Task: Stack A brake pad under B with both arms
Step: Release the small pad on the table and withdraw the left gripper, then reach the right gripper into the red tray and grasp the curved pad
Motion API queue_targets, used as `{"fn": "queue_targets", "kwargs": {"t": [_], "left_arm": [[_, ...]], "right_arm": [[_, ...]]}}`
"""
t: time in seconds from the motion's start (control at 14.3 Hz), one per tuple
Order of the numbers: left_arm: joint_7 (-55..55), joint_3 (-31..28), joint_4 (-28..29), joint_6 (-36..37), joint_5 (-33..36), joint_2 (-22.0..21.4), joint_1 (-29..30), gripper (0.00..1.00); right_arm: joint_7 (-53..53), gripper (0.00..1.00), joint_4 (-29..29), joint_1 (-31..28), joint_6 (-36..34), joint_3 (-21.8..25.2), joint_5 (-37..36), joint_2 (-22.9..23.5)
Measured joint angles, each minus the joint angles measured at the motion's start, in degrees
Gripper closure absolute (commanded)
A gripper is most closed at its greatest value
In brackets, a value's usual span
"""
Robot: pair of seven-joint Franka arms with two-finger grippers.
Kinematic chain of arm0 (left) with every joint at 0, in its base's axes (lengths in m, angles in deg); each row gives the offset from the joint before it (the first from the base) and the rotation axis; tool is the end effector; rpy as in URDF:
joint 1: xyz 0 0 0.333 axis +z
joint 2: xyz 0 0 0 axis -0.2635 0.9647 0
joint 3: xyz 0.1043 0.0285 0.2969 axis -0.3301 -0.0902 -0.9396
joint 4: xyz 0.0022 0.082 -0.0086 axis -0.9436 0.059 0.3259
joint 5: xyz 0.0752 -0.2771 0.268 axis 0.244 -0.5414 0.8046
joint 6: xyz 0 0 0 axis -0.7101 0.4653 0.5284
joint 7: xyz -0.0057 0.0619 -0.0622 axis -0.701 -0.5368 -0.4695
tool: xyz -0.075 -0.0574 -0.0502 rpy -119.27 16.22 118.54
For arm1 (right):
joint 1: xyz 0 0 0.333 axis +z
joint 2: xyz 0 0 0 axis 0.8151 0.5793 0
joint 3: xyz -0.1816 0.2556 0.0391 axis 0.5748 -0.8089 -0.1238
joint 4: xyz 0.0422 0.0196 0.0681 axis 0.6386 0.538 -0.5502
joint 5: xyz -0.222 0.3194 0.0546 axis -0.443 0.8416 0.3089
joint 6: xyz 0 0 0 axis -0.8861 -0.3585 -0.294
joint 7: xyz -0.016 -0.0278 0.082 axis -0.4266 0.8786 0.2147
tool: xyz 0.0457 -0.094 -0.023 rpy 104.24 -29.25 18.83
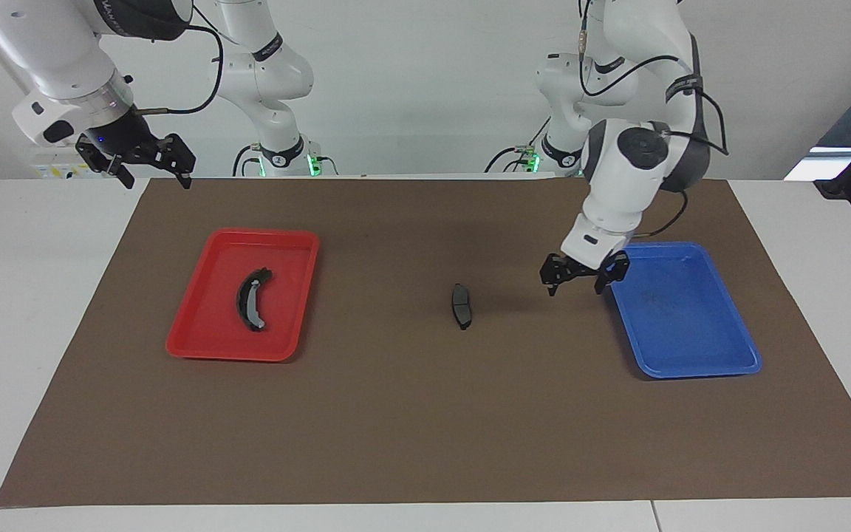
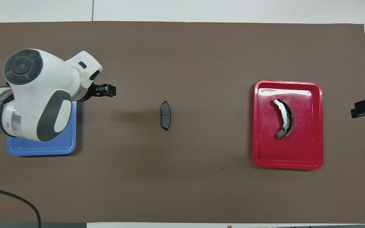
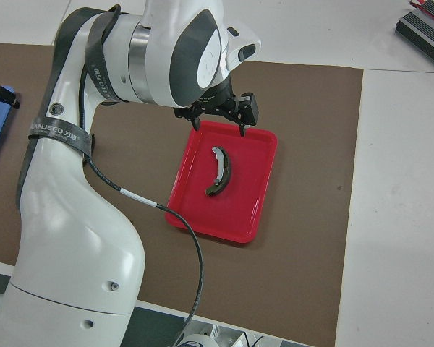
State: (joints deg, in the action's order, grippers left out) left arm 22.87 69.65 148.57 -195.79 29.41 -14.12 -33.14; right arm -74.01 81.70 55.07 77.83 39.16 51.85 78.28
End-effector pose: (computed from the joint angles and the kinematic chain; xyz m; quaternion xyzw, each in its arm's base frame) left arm 0.5697 -0.1567 0.4419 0.9989 -0.0289 0.0369 0.0079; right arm 0.5142 -0.0501 0.6187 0.9982 -0.0136 -0.0580 0.0051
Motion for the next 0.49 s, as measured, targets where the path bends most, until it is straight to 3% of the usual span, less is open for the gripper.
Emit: {"fn": "queue_targets", "kwargs": {"t": [0.28, 0.49], "left_arm": [[9.41, -0.11, -1.57, 7.00, 0.00, -3.70, 8.74, 0.00], [13.23, -0.10, -7.27, 15.76, 0.00, -4.49, 12.62, 0.00]], "right_arm": [[1.71, 0.00, 0.65, 0.10, -0.78, -0.01, 0.34, -0.12], [-0.20, 0.00, 9.60, 2.54, 10.86, -0.13, 1.95, -1.81]]}}
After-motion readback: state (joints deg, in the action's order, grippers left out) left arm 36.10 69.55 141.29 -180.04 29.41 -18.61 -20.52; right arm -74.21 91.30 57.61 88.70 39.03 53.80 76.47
